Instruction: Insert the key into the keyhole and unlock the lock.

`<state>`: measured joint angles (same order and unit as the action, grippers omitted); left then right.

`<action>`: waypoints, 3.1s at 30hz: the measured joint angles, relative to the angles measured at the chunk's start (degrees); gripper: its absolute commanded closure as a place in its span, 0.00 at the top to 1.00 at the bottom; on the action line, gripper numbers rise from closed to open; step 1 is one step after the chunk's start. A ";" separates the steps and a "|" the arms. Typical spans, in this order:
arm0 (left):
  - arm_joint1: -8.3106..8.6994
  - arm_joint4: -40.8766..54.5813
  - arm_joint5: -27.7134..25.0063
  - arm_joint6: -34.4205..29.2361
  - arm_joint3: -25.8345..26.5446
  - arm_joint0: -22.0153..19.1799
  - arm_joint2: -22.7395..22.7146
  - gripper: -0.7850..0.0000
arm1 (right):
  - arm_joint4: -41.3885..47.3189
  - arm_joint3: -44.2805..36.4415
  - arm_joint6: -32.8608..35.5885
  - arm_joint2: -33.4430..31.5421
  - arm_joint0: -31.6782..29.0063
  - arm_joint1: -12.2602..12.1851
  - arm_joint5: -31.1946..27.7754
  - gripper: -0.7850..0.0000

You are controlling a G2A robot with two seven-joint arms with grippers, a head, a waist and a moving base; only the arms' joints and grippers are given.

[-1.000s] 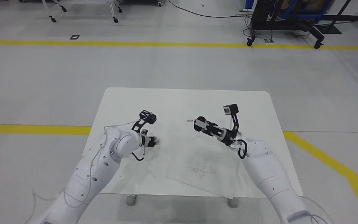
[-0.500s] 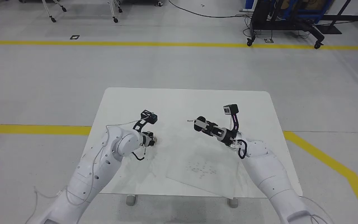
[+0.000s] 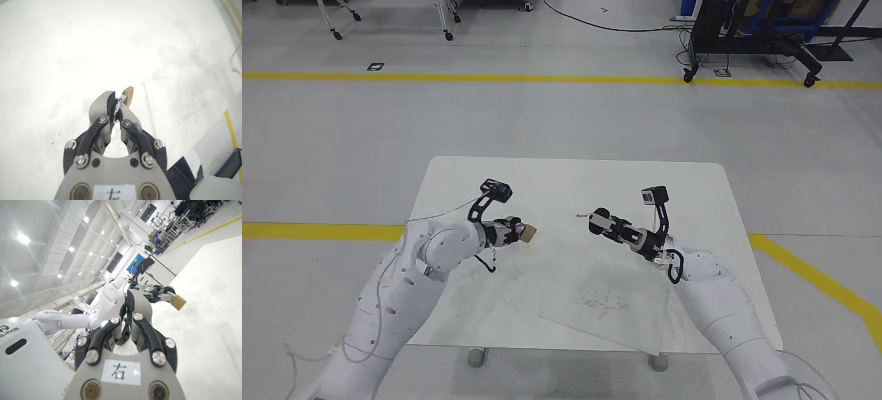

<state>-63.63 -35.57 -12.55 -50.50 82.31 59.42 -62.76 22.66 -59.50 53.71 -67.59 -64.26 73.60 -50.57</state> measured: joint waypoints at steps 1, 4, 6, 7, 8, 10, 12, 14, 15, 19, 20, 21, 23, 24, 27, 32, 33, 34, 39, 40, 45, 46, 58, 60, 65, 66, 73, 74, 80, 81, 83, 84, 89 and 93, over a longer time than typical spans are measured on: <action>0.16 2.38 -0.97 0.44 0.01 0.49 -1.31 0.00 | 0.00 0.00 0.00 0.00 0.00 0.00 0.00 0.00; 0.53 9.85 -3.57 0.81 -0.70 1.69 -4.71 0.00 | 0.00 0.00 0.00 0.00 0.00 0.00 0.00 0.00; 0.63 13.09 -4.10 2.04 -1.29 1.92 -5.67 0.00 | 0.00 0.00 0.00 0.00 0.00 0.00 0.00 0.00; 0.68 13.13 -3.70 3.01 -1.23 1.88 -5.65 0.00 | 0.00 0.03 -0.02 0.03 -0.03 0.02 0.02 0.00; 0.69 11.58 -3.26 3.92 -1.09 1.84 -5.53 0.00 | 0.12 0.54 -0.56 0.64 -0.31 0.33 0.64 0.00; 0.70 8.78 -3.11 3.83 -1.03 1.83 -5.45 0.00 | 0.65 1.77 -2.42 3.17 0.32 1.15 4.05 0.00; 0.70 8.20 -3.13 3.65 -1.03 1.83 -5.45 0.00 | 2.42 3.77 -4.33 5.91 2.70 2.17 7.47 0.00; 0.59 9.22 -3.60 4.05 -0.65 2.31 -5.15 0.00 | 4.07 6.76 -5.78 8.12 4.95 3.27 7.66 0.00; 0.46 10.74 -4.22 4.10 -0.49 2.74 -4.78 0.00 | 4.60 8.14 -6.18 9.07 5.86 3.78 7.28 0.00; -0.29 23.75 -4.79 0.33 -3.69 2.06 -3.77 0.00 | 6.96 13.60 -7.57 12.83 9.34 6.04 4.49 0.00; -0.55 28.31 -4.71 -1.94 -5.42 1.05 -3.45 0.00 | 8.00 14.93 -7.71 13.67 10.14 6.69 3.30 0.00; -0.72 31.33 -4.94 -3.76 -6.74 0.21 -3.13 0.00 | 8.70 15.96 -7.77 14.19 10.70 7.12 2.42 0.00; -1.12 37.30 -5.93 -7.63 -9.78 -1.59 -2.21 0.00 | 9.45 18.41 -8.18 15.13 12.07 7.99 0.42 0.00; -1.28 39.40 -6.40 -9.11 -10.99 -2.28 -1.79 0.00 | 9.60 19.39 -8.41 15.49 12.59 8.33 -0.29 0.00; -1.79 45.07 -7.45 -13.04 -14.70 -4.24 -0.60 0.00 | 10.53 21.88 -8.58 16.45 13.91 9.36 -2.15 0.00; -2.47 51.89 -6.73 -16.37 -20.20 -7.18 0.33 0.00 | 13.03 23.70 -5.70 17.67 14.93 10.60 -3.36 0.00; -2.58 52.77 -6.18 -16.43 -21.05 -7.68 0.40 0.00 | 13.58 23.77 -4.72 17.82 14.98 10.74 -3.36 0.00; -2.68 53.44 -5.65 -16.44 -21.81 -8.23 0.46 0.00 | 14.12 23.85 -3.83 17.90 15.03 10.84 -3.35 0.00; -3.10 54.35 -3.00 -16.38 -24.71 -11.08 1.21 0.00 | 13.81 22.67 -2.74 18.26 14.89 10.74 -2.74 0.00; -3.18 54.33 -2.53 -16.12 -25.10 -11.48 1.36 0.00 | 13.64 22.26 -3.02 18.13 14.71 10.59 -3.02 0.00; -3.50 51.96 -1.00 -13.47 -26.06 -13.16 2.49 0.00 | 12.74 19.85 -4.63 17.09 13.49 9.57 -4.63 0.00; -3.52 51.23 -0.96 -13.21 -25.90 -13.27 2.72 0.00 | 12.73 19.79 -4.66 17.06 13.47 9.55 -4.66 0.00; -4.79 60.78 7.38 -9.10 -28.15 -13.95 2.44 0.00 | 13.87 16.27 -6.40 15.97 11.28 9.19 -3.09 0.00; -5.54 62.51 10.48 -7.77 -30.05 -15.43 3.51 0.00 | 13.44 14.02 -9.03 14.24 9.29 8.47 -1.69 0.00; -7.67 63.39 15.55 -4.54 -35.86 -19.75 7.26 0.00 | 4.93 7.26 -19.89 10.57 4.89 6.77 4.65 0.00; -7.77 63.22 15.59 -4.39 -36.32 -20.07 7.47 0.00 | 4.75 6.46 -20.24 10.48 4.80 6.75 4.78 0.00; -7.73 63.15 15.47 -4.41 -36.27 -20.02 7.44 0.00 | 5.07 7.86 -19.67 10.57 5.04 6.78 4.52 0.00; -7.74 63.12 15.45 -4.37 -36.22 -19.99 7.45 0.00 | 5.07 7.85 -19.68 10.57 5.03 6.78 4.52 0.00; -7.85 63.01 16.13 3.19 -32.64 -17.39 6.66 0.00 | 0.98 4.81 -24.75 11.30 3.02 7.01 8.29 0.00; -7.89 63.17 16.21 4.27 -32.25 -17.09 6.47 0.00 | -0.49 4.41 -26.57 11.55 2.60 7.12 8.92 0.00; -7.89 62.46 15.80 6.56 -31.02 -16.57 6.24 0.00 | -3.04 3.43 -30.80 12.13 1.60 7.44 10.56 0.00; -7.88 62.00 15.50 7.43 -30.43 -16.33 6.15 0.00 | -3.89 3.05 -32.52 12.42 1.23 7.60 11.35 0.00; -7.76 61.06 14.94 10.02 -27.72 -14.76 5.39 0.00 | -5.91 1.33 -39.25 13.58 0.04 8.46 14.73 0.00; -7.63 60.56 15.44 9.94 -26.45 -14.01 4.89 0.00 | -8.46 0.36 -43.04 14.18 -0.23 8.96 15.79 0.00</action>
<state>-71.26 25.00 2.89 -40.56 55.87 45.41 -57.87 14.20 -59.13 10.67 -53.41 -64.49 82.57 -34.79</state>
